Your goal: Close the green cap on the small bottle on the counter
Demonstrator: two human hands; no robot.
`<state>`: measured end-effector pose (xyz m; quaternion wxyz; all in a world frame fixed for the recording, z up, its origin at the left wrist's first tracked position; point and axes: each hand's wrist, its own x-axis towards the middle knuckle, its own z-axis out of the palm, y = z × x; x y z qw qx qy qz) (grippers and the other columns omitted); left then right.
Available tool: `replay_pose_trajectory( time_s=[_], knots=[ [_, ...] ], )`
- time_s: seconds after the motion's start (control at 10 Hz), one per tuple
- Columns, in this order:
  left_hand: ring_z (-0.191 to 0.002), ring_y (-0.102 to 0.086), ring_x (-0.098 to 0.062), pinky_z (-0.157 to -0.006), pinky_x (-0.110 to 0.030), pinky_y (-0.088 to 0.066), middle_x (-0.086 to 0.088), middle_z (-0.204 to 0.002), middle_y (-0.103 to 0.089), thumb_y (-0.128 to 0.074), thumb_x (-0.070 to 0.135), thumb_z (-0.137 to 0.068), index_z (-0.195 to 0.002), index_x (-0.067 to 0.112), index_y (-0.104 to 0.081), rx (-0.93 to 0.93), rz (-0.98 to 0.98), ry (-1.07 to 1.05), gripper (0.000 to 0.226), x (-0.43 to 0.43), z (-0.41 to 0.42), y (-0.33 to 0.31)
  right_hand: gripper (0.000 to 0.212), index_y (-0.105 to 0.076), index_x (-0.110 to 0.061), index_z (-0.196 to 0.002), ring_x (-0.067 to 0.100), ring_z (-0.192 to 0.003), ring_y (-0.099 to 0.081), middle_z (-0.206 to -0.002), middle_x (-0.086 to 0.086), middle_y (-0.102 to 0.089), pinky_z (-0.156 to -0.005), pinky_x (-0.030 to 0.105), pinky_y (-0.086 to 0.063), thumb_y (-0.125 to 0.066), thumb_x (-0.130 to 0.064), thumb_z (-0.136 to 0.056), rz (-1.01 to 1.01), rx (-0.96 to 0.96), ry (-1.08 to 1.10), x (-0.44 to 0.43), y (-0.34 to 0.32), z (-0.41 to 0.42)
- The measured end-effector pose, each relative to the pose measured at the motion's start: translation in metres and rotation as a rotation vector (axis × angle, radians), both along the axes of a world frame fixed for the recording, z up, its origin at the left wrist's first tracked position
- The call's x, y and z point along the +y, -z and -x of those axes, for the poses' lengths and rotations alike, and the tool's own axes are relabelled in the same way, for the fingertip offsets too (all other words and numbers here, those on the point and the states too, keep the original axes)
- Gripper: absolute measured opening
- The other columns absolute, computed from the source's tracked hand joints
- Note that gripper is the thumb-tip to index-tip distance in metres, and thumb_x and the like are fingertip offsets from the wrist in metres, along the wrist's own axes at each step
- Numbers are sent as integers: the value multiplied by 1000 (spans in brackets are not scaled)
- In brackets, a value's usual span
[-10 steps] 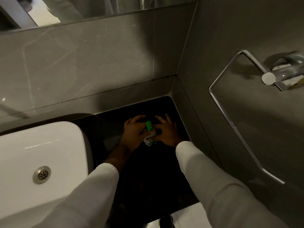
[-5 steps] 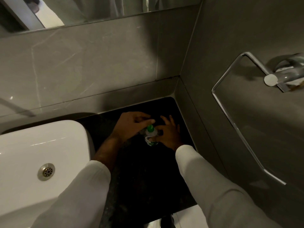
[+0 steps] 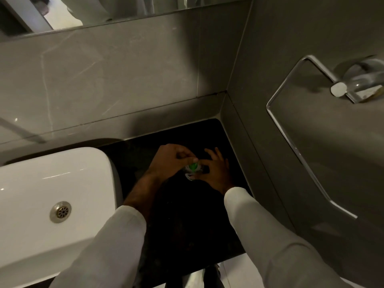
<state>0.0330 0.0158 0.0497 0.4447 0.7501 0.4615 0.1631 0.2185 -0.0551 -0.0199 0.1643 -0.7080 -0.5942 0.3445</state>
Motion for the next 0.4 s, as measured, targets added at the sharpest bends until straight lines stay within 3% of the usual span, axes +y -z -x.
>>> replay_pose_trajectory(
  time_s=[0.2,0.3,0.4],
  knots=[
    [-71,-73,3,-67,-10,-55,12,-77,-79,-82,40,-79,-86,30,-81,32,42,-10,13,-7,-2,0,57,-71,-40,-112,26,-153,-3,-159,-6,-30,-119,62,-5,-73,-67,-62,1,-8,21,-8,-2,1],
    [-72,-71,7,-68,-9,-55,16,-75,-77,-81,41,-80,-88,29,-80,88,65,-1,14,-10,-1,-8,64,-64,-43,-122,29,-153,-2,-162,-1,-25,-118,63,-8,-74,-67,-64,22,-38,27,-12,-6,6],
    [-71,-67,16,-64,-1,-47,22,-72,-74,-79,44,-81,-91,29,-79,78,73,-14,18,-16,-4,-18,88,-37,-46,-145,34,-153,5,-167,3,-9,-117,66,-9,-76,-61,-68,130,-68,-34,-15,-15,8]
  ],
)
